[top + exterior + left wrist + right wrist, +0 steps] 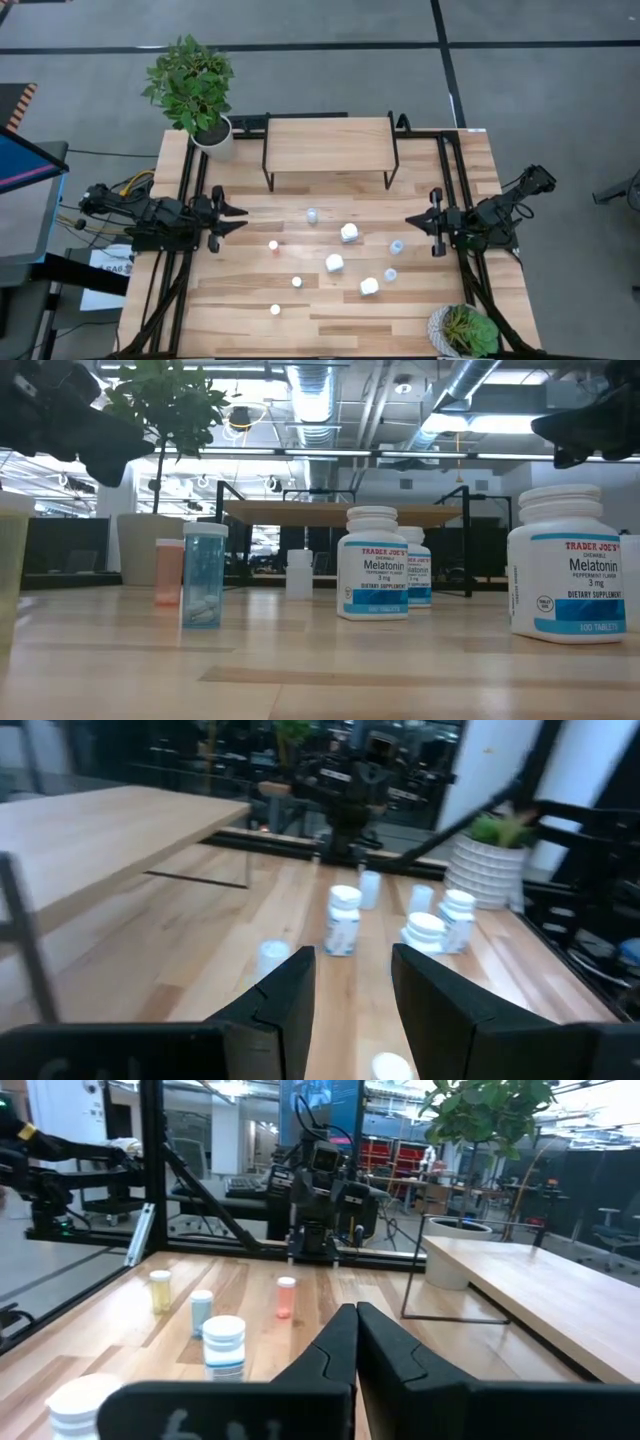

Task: Pick and place medicine bottles onto shelf by color
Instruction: Put the middle right transparent medicine bottle on the shelf

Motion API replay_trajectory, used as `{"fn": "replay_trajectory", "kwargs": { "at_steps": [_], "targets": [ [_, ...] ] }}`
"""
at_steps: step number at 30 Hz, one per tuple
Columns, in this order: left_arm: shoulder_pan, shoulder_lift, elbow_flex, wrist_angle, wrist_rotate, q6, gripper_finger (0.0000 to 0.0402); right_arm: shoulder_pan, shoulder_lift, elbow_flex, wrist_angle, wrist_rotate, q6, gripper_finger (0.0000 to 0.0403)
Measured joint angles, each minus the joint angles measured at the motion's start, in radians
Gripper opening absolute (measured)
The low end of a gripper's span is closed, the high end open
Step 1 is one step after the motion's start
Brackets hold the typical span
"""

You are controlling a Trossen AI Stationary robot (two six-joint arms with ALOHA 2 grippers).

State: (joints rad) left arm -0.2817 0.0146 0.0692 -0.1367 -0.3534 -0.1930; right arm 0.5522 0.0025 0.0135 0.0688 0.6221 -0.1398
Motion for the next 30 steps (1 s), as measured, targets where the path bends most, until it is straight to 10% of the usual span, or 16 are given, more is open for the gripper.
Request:
{"fn": "replay_trajectory", "kwargs": {
  "at_steps": [11, 30],
  "targets": [
    [0.0, 0.0, -0.003, 0.044, -0.077, 0.125, 0.0122, 0.0, 0.0, -0.002, 0.148, 0.002, -0.092, 0.0042],
    [0.0, 0.007, -0.001, 0.36, 0.014, 0.236, 0.0122, 0.0, 0.0, 0.0, 0.333, -0.072, -0.142, 0.0236]
  ]
}}
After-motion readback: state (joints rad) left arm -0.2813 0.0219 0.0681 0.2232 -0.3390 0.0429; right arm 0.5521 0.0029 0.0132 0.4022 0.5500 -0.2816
